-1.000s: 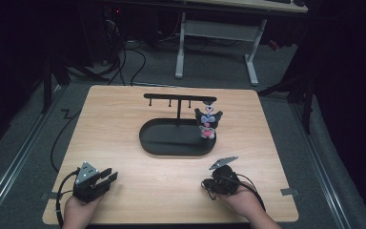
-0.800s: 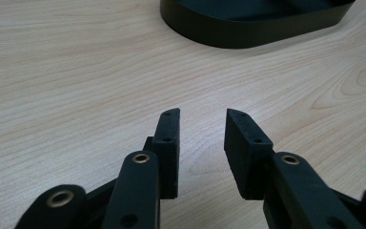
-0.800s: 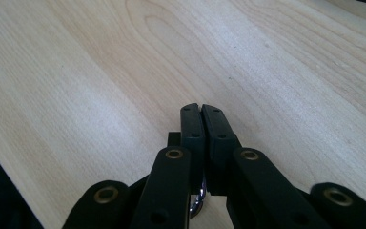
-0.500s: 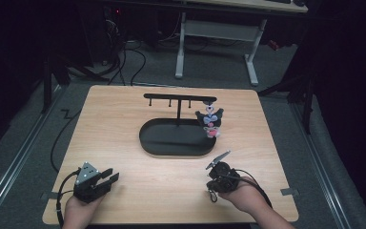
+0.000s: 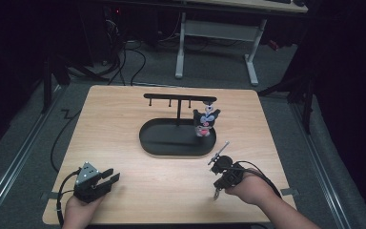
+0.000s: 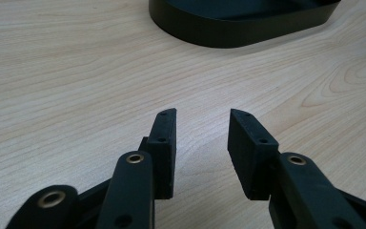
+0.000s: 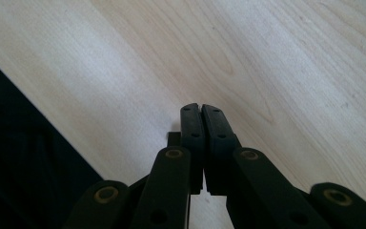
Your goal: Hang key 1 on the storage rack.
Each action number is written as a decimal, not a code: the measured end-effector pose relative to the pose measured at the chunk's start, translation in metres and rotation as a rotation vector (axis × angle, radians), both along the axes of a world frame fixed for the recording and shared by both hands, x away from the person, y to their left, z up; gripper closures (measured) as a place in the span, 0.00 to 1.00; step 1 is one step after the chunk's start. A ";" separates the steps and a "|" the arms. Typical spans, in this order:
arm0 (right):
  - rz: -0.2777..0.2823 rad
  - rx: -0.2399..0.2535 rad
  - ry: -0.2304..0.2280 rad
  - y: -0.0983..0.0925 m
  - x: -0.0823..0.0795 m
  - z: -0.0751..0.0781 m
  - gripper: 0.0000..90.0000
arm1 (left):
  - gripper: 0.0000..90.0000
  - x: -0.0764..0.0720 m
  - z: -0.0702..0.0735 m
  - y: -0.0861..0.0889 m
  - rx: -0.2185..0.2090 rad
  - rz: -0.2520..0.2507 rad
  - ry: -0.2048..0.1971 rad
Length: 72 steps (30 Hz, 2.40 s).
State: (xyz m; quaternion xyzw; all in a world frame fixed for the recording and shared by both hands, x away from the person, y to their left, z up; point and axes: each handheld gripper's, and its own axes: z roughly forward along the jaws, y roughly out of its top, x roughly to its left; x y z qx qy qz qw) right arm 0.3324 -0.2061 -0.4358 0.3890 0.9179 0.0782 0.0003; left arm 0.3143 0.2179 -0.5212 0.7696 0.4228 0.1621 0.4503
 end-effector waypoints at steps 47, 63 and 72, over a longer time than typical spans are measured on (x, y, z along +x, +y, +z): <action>-0.118 -0.061 0.023 0.047 0.102 0.101 0.99 | 0.67 0.001 0.000 -0.001 -0.022 -0.047 0.008; -0.156 -0.044 0.010 0.066 0.153 0.120 0.99 | 0.67 0.002 -0.002 0.000 -0.031 -0.056 0.016; -0.170 -0.036 0.008 0.078 0.174 0.123 0.99 | 0.67 0.002 -0.001 0.001 -0.035 -0.057 0.016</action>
